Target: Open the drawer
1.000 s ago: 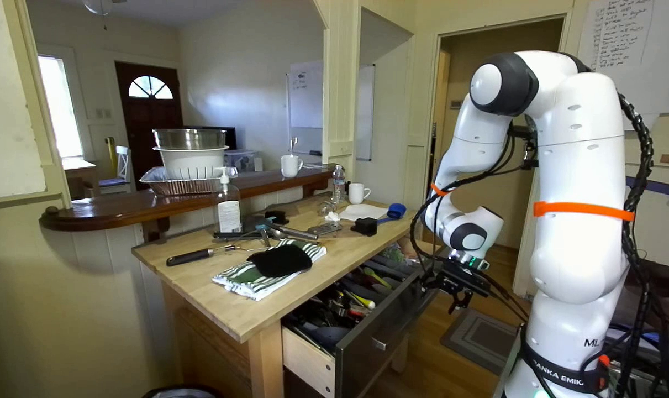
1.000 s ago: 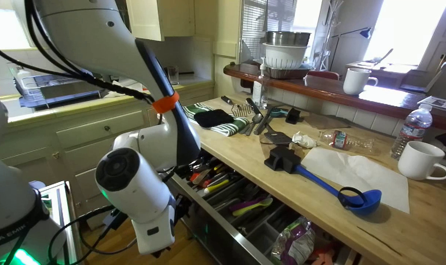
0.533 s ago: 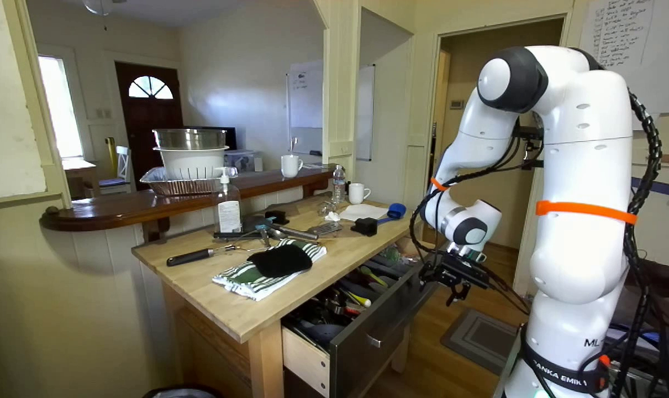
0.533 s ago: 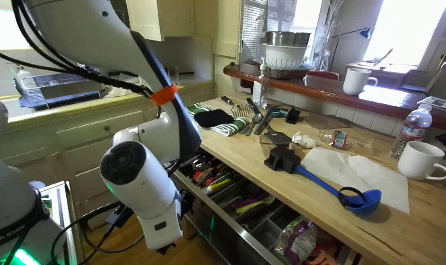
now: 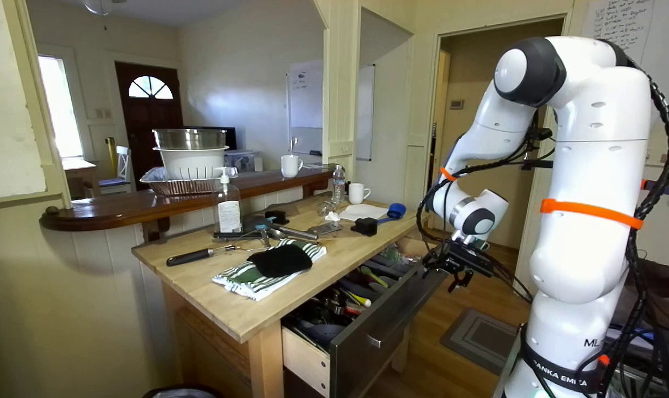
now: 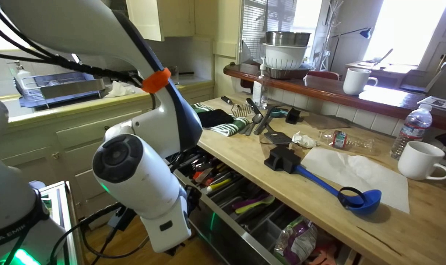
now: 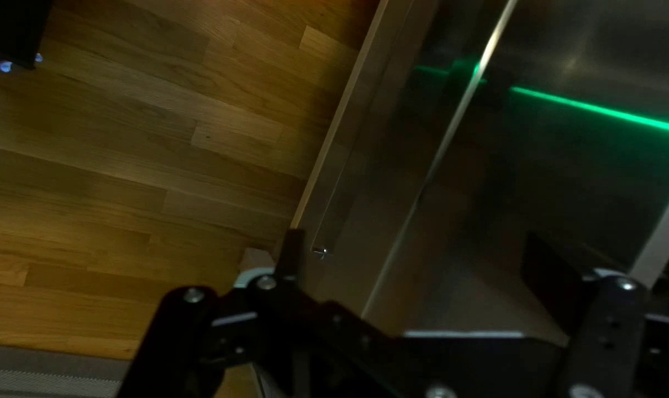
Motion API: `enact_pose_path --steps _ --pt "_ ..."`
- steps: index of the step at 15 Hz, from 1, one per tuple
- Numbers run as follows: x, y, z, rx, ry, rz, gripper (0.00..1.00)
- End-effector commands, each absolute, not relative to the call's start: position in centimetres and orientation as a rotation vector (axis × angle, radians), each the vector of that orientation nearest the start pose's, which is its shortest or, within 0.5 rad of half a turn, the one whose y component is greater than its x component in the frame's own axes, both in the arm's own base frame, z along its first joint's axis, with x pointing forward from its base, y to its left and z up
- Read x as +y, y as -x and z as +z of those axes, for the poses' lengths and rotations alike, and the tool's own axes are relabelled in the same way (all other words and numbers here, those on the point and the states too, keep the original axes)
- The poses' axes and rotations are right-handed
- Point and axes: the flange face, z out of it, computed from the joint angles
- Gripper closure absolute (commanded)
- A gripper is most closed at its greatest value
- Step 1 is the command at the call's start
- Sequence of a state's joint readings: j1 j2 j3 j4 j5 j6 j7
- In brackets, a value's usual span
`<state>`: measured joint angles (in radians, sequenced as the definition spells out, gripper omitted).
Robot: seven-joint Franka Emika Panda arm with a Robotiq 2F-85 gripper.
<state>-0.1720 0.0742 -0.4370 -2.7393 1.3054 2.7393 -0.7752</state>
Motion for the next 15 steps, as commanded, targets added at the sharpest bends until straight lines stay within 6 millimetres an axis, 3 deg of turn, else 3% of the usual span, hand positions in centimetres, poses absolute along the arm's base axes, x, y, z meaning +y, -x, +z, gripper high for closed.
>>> enact_pose_path --steps 1,3,5,7,8,9,12,13,14,15 --pt "-24.5 -26.6 20.5 1.305 2.376 -0.302 0.00" --pt "-25.5 -27.2 21.3 1.222 2.405 -0.238 0.00" --pt "-25.0 -26.5 22.0 1.140 2.463 -0.171 0.00" --pt "-26.2 -26.9 23.4 1.093 2.509 -0.117 0.00" --pt "-26.4 -26.7 24.7 1.062 2.529 -0.111 0.00" --pt "-25.3 -25.7 25.8 1.033 2.554 -0.121 0.00" --pt "-26.9 -26.6 30.8 0.954 2.666 -0.180 0.00" --pt "-26.0 -25.9 32.3 0.919 2.707 -0.216 0.00" --pt "-25.4 -25.7 33.5 0.868 2.748 -0.242 0.25" --pt "-25.3 -25.9 35.7 0.828 2.797 -0.285 0.27"
